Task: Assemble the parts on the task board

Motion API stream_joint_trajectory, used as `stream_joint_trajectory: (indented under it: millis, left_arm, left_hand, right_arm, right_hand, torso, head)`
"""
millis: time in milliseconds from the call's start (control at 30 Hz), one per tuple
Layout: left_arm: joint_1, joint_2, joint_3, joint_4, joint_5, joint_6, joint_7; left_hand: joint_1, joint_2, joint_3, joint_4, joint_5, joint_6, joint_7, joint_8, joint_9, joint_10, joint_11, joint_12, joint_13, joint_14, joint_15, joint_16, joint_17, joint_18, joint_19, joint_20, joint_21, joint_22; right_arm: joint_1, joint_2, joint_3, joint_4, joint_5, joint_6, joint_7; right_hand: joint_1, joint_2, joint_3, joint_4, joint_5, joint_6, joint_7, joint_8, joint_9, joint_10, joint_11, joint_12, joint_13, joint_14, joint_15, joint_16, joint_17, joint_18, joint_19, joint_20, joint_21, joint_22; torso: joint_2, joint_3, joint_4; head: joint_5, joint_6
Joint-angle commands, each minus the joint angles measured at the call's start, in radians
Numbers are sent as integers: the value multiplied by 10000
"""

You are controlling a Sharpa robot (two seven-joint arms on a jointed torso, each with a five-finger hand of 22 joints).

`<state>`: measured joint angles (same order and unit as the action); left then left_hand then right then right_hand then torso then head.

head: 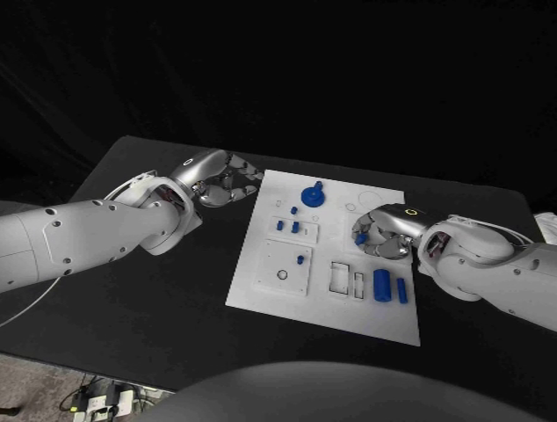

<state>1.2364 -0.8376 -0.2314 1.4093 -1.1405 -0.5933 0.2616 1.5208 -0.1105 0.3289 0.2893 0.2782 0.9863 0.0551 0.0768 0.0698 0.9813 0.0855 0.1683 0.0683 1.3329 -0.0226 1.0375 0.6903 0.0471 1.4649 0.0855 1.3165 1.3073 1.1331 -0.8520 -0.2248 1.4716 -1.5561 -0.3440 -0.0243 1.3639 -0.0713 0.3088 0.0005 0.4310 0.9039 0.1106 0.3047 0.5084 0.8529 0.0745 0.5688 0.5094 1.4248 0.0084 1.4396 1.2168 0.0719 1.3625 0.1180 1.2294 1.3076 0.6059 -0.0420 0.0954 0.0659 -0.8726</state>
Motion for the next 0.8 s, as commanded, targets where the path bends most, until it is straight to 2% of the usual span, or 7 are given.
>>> stream_joint_trajectory:
  millis: [33, 200, 233, 300, 533, 633, 800]
  left_arm:
    - [2, 27, 7, 3, -61, 201, -44]
    - [-2, 34, 6, -14, -72, 244, -74]
    - [-4, 34, 5, -16, -75, 252, -82]
    - [-8, 32, 4, -19, -79, 264, -95]
    - [-13, 23, 2, -22, -84, 268, -119]
    - [-15, 21, 2, -27, -85, 279, -133]
    - [-18, 42, -1, -57, -85, 320, -153]
  left_hand:
    - [83, 11, 56, -1, 76, 18, 84, 24, 11, 91, 0, -38, 10, 12, 61, -42, -11, 74, 38, 56, -44, 1906]
    - [99, 10, 94, 1, 106, 56, 105, 42, 18, 144, -9, -25, 19, 11, 55, -44, -12, 76, 35, 54, -53, 1905]
    - [107, 10, 111, 1, 122, 75, 116, 52, 22, 164, -12, -22, 23, 11, 53, -45, -13, 76, 36, 53, -51, 1906]
    - [115, 7, 126, -1, 137, 89, 125, 59, 24, 179, -15, -20, 25, 9, 51, -48, -17, 76, 37, 52, -50, 1907]
    - [123, 6, 146, 0, 159, 102, 131, 65, 26, 197, -18, -18, 28, 9, 48, -48, -15, 76, 36, 50, -53, 1907]
    - [128, 5, 165, 2, 181, 112, 135, 69, 27, 215, -21, -15, 31, 7, 47, -53, -22, 78, 33, 49, -60, 1905]
    - [134, 7, 183, 3, 199, 122, 139, 74, 29, 230, -23, -14, 33, 5, 45, -57, -27, 78, 33, 47, -62, 1906]
  right_arm:
    - [-25, 31, -11, 7, 87, -110, 197]
    - [-26, 15, -11, 11, 134, -188, 225]
    - [-26, 8, -11, 18, 152, -204, 229]
    - [-26, -11, -10, 50, 184, -267, 239]
    - [47, -198, -2, 426, 279, -494, 280]
    - [209, -329, 3, 742, 311, -506, 255]
    - [604, -557, 13, 1493, 695, -268, 146]
  right_hand:
    - [98, 101, -2, -114, -45, 96, 4, 484, 455, 151, -45, 107, 30, -53, -60, -56, -6, 101, -64, -51, -42, 1552]
    - [237, 196, 92, -240, 78, 147, 93, 1113, 1010, 384, -153, 247, 74, -45, -146, -68, -29, 103, -55, -127, -45, 1555]
    - [262, 185, 147, -286, 248, 102, 116, 1307, 1207, 423, -168, 276, 82, -62, -170, -92, -75, 100, -63, -148, -56, 1554]
    - [258, 170, 203, -313, 376, 21, 132, 1465, 1383, 447, -171, 302, 92, -67, -174, -104, -94, 101, -67, -166, -63, 1553]
    - [246, 144, 262, -334, 455, -7, 135, 1624, 1548, 525, -178, 361, 113, -61, -176, -109, -101, 104, -71, -178, -69, 1552]
    - [246, 139, 265, -337, 457, -9, 134, 1631, 1556, 531, -177, 365, 114, -63, -176, -112, -108, 105, -74, -179, -73, 1551]
    - [246, 127, 271, -342, 430, -17, 132, 1640, 1569, 547, -168, 374, 116, -89, -173, -139, -172, 112, -94, -179, -106, 1540]
  torso:
    - [-4, -12, -5]
    - [-5, -10, -7]
    - [-9, -8, -8]
    - [-16, -13, -15]
    - [-14, -7, -18]
    - [-17, -7, -14]
    - [-11, -1, -16]
  head:
    - [21, 0]
    - [34, 0]
    - [54, 0]
    - [89, 0]
    - [172, 0]
    - [213, 0]
    - [241, 0]
